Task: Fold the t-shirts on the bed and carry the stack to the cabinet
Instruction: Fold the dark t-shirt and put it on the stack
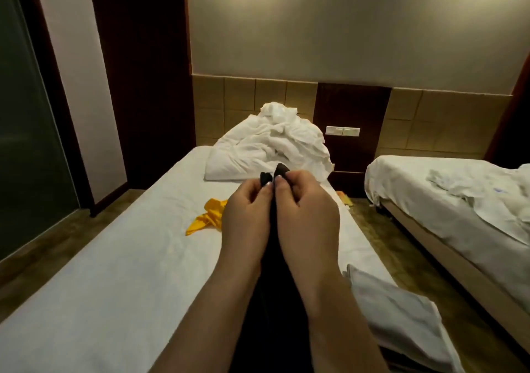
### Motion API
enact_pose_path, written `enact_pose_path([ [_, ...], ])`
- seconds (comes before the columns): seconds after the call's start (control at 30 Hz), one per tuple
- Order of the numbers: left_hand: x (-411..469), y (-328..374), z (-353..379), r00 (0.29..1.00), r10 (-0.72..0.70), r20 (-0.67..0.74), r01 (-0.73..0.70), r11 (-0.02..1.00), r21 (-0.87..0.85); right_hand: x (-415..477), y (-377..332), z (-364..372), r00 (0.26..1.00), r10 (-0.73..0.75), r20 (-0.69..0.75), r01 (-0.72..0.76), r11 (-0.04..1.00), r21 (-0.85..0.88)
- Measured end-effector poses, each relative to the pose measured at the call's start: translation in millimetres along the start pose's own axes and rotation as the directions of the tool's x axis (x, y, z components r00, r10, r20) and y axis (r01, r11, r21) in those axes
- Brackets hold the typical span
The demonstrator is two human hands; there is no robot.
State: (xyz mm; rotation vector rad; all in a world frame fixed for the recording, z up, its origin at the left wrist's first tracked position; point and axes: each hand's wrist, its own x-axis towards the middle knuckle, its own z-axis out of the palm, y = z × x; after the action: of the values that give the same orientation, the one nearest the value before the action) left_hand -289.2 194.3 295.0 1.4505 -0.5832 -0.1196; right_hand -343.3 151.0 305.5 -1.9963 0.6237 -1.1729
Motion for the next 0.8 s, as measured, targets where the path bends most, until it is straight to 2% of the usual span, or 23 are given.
enact_pose_path([
  [0.17,-3,-8,-6,0.999,0.003,-0.047,-0.004,1.000,-0.027,-11,11,10,0.996,-0.093,-0.018,0.088,0.981,-0.170],
  [0.43,3,-18,-11,0.998,0.003,-0.069,0.002,0.998,0.067,-23,15,18,0.986,-0.164,-0.003,0.160,0.963,-0.219],
  [0.5,4,-19,-11,0.998,0.003,-0.057,0.001,0.997,0.071,-24,15,16,0.985,-0.161,0.055,0.170,0.948,-0.270],
  [0.6,7,-20,-12,1.000,-0.010,-0.003,0.010,0.997,0.071,-18,19,9,0.961,-0.157,0.229,0.233,0.904,-0.359],
  [0.67,10,-22,-15,0.999,-0.030,0.033,0.027,0.996,0.083,-16,21,5,0.916,-0.139,0.377,0.250,0.932,-0.263],
  [0.7,12,-23,-16,0.999,-0.032,0.040,0.028,0.995,0.095,-15,22,4,0.887,-0.104,0.450,0.211,0.958,-0.193],
  [0.77,16,-23,-20,0.999,-0.020,0.048,0.016,0.995,0.101,-10,25,-1,0.847,-0.012,0.532,0.035,0.999,-0.033],
  [0.8,19,-22,-22,0.998,-0.008,0.060,0.003,0.996,0.093,-4,27,-3,0.854,0.025,0.519,-0.061,0.997,0.052],
])
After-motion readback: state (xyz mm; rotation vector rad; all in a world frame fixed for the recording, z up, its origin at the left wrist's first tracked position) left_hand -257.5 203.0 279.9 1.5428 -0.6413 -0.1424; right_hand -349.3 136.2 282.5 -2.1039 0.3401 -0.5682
